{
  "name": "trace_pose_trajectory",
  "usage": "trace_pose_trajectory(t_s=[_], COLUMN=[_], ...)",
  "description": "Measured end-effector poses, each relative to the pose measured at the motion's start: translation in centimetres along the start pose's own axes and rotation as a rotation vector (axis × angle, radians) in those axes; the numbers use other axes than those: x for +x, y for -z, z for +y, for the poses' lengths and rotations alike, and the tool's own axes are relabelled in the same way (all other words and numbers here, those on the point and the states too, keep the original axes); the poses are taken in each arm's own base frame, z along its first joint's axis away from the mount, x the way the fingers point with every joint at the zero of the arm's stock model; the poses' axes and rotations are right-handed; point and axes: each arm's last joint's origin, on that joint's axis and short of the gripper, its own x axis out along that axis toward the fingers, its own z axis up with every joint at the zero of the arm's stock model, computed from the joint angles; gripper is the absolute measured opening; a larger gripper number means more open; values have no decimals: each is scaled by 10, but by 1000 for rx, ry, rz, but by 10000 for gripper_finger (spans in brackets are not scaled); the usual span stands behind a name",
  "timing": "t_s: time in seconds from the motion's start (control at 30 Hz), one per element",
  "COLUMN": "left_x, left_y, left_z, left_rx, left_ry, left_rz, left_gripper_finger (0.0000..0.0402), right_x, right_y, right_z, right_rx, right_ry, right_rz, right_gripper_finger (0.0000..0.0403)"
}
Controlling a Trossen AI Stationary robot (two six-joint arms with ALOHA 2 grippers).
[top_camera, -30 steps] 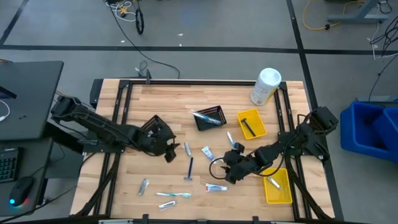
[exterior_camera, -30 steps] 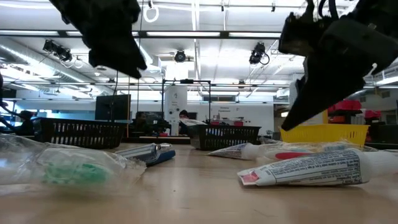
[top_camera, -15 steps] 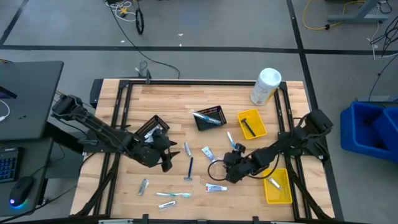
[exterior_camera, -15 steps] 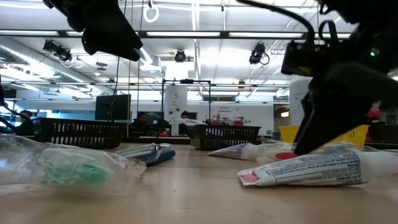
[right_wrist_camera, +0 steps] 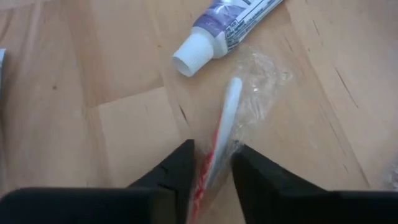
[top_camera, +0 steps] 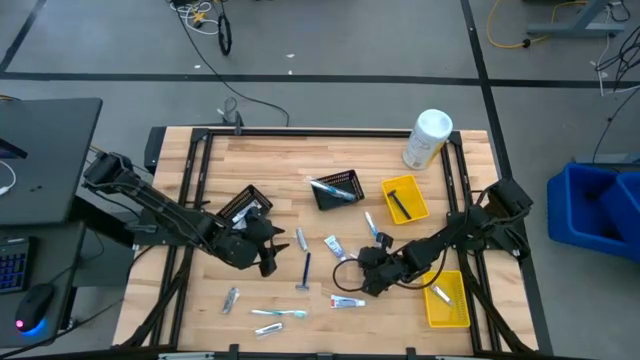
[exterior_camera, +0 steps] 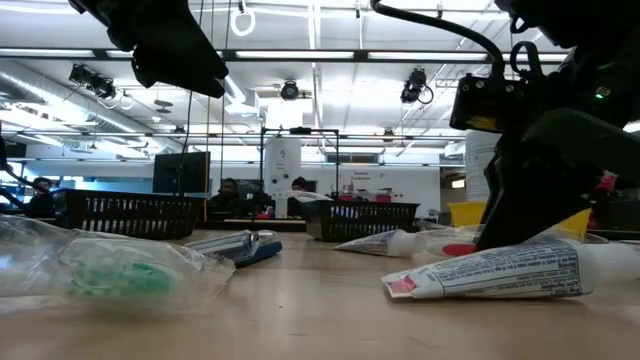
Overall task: Pick & Place Travel size toiletries
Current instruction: Put the red toothbrush into the right black basket
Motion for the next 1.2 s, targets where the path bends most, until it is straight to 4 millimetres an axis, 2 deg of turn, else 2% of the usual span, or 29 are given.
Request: trace_pose_trajectory(t_s=[0.13, 0.47, 0.63, 0.8, 0.97, 1.1, 1.2], left_x=[0, 0, 0, 0, 0, 0, 0], left_y=[0, 0, 0, 0, 0, 0, 0], left_z=[0, 0, 0, 0, 0, 0, 0], left_rx=[0, 0, 0, 0, 6, 26, 25], left_ry=[-1, -1, -1, -2, -10, -13, -12], left_rz=[-1, 0, 0, -1, -6, -9, -9], left_gripper_finger=[204, 204, 204, 204, 204, 204, 204], right_x=[0, -3, -21, -56, -89, -98, -92], right_y=[-1, -5, -14, -34, -60, -88, -106], right_z=[1, 1, 0, -8, -22, -40, -62], right_rx=[14, 124, 154, 94, -137, -241, -268], right_ry=[-18, -58, -118, -124, 2, 100, 117], right_rz=[-2, -13, -54, -234, -506, -659, -688], right_gripper_finger=[71, 31, 24, 23, 24, 26, 27])
